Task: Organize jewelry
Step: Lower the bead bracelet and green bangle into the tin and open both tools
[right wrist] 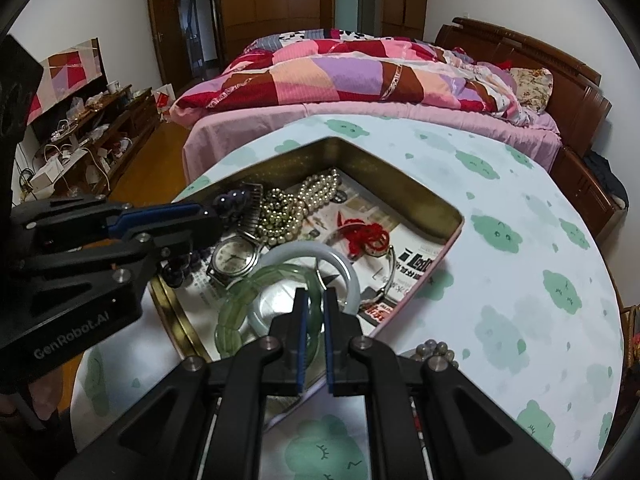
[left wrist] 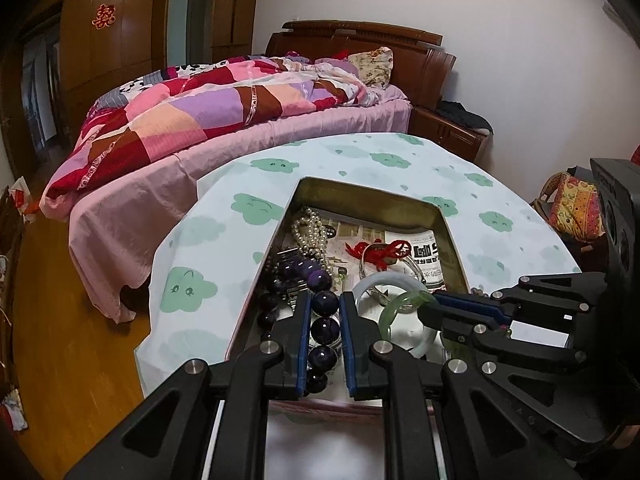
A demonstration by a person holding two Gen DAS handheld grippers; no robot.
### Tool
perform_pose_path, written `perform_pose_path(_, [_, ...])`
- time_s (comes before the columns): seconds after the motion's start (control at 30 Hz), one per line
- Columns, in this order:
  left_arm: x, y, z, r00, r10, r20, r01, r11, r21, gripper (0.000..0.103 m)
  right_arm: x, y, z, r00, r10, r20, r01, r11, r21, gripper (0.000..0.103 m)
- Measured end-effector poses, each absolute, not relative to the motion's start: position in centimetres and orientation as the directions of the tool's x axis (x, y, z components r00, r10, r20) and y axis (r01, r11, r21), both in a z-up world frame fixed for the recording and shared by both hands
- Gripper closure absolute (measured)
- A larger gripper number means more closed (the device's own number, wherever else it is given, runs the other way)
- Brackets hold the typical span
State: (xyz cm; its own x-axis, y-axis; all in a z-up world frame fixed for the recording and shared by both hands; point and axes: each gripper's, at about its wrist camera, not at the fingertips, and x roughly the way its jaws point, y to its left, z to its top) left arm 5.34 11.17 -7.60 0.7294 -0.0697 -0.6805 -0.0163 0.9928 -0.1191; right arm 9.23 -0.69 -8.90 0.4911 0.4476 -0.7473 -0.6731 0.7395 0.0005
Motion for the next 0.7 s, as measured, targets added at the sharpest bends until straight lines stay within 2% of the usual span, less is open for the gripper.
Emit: perform_pose_path(0.7, [5.60,11.55,-8.39,0.717,-0.096,-0.690,-0.016,0.988,-0.154,0.089,9.67,-0.87,-9.47,0.482,0.453,-0.750,-0.671,0.741,0.017,0.093])
